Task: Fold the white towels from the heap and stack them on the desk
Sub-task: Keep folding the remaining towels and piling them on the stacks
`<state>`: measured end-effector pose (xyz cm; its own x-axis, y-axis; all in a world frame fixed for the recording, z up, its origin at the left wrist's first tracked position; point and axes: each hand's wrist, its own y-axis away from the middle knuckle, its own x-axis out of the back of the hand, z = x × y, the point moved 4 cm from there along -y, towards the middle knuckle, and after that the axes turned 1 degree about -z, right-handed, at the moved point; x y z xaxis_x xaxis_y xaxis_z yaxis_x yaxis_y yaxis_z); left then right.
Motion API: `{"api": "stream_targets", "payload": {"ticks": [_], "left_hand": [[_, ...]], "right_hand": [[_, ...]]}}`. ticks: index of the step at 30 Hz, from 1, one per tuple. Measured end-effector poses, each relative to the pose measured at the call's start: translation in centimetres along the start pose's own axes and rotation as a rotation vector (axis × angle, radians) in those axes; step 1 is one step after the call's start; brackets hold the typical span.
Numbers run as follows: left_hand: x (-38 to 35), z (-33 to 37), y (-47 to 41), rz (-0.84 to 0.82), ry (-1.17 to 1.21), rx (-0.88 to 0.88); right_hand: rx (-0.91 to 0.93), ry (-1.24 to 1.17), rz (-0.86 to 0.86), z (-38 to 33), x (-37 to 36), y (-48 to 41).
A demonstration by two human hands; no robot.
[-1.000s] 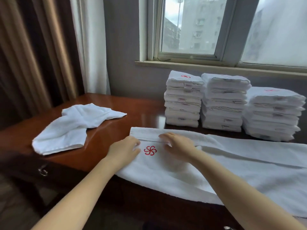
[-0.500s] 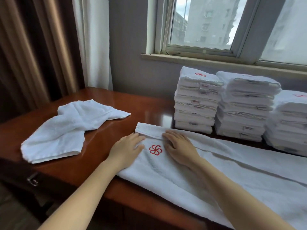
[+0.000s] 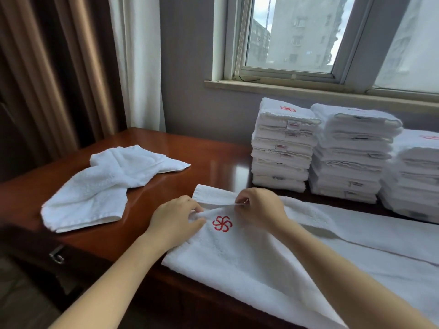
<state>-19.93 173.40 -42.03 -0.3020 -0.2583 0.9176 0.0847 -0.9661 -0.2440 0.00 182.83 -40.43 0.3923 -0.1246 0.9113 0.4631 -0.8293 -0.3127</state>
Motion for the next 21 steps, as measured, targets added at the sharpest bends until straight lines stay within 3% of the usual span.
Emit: {"api": "stream_targets", "payload": {"ticks": [3,7,9,14,21], "left_hand": [[0.9,0.5,0.3,0.073,-0.116,0.019],[1.1,2.1,0.1,0.171,-0.245,0.000],[0.8,2.8,0.1,0.159,-0.191,-0.028],[-0.2,4.2,-0.2,0.005,-0.029,-0.127],[-2.0,7.0,-1.3,-0.005,0.017,-0.180]], "right_hand": [[-0.037,0.073,-0.083,-0.3,2.0,-1.2],[-0.050,0.105,0.095,-1.1,4.5,-2.2],[-0.063,0.006,0.101,-1.2,4.7,-2.4],[0.022,-0.128,-0.129,0.3,3.4,-0.7],[-0.051,-0.008,-0.114,3.7,4.6,2.3]]}}
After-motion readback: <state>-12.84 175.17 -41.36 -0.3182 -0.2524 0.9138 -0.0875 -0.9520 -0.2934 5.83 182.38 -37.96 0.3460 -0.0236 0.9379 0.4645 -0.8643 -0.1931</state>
